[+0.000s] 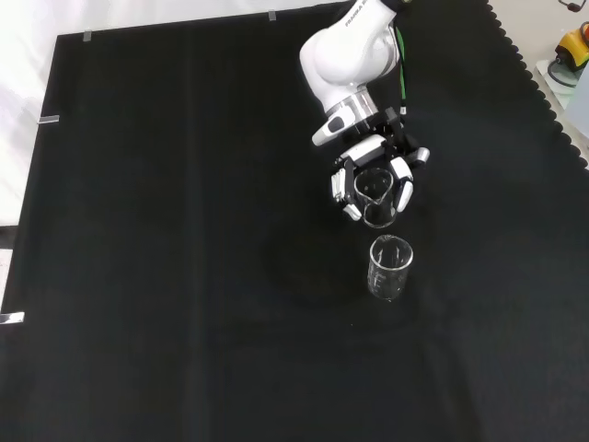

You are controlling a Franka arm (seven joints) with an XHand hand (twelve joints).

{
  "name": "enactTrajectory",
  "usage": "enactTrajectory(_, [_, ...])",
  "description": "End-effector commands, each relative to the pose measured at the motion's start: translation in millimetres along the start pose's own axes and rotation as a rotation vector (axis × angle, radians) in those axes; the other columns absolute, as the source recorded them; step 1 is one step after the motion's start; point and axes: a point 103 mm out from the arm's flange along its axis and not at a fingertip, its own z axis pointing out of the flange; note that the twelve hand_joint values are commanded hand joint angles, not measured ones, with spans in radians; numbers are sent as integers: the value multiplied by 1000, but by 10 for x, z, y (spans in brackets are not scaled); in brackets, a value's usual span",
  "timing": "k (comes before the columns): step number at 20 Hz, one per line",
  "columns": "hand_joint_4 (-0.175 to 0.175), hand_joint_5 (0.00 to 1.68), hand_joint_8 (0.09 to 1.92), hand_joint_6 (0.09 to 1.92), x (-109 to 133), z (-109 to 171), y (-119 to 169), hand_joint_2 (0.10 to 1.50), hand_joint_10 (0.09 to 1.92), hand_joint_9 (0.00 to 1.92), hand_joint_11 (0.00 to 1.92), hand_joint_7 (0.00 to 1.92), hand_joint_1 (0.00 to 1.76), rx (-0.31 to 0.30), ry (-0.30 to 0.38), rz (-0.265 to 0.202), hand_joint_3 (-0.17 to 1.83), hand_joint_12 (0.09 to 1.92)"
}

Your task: Pick up the beaker on the right.

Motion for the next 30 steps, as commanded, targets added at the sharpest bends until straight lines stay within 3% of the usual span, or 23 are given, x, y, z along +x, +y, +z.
enactTrajectory(1, [-175,1344,526,611,140,-209,-4,496,349,1636,1206,1429,1328,-73,-47,-12,872,858])
enactTrajectory(8, [-175,1332,556,629,255,-335,-53,501,330,1722,1299,1415,1328,-123,-154,-18,870,798])
enactTrajectory(20, [-175,1291,656,717,331,-354,-76,503,376,1722,1330,1372,1325,-73,-264,-43,897,763])
enactTrajectory(30, [-175,1255,762,807,405,-303,-61,491,634,1683,1376,1333,1321,-46,-317,-35,950,737])
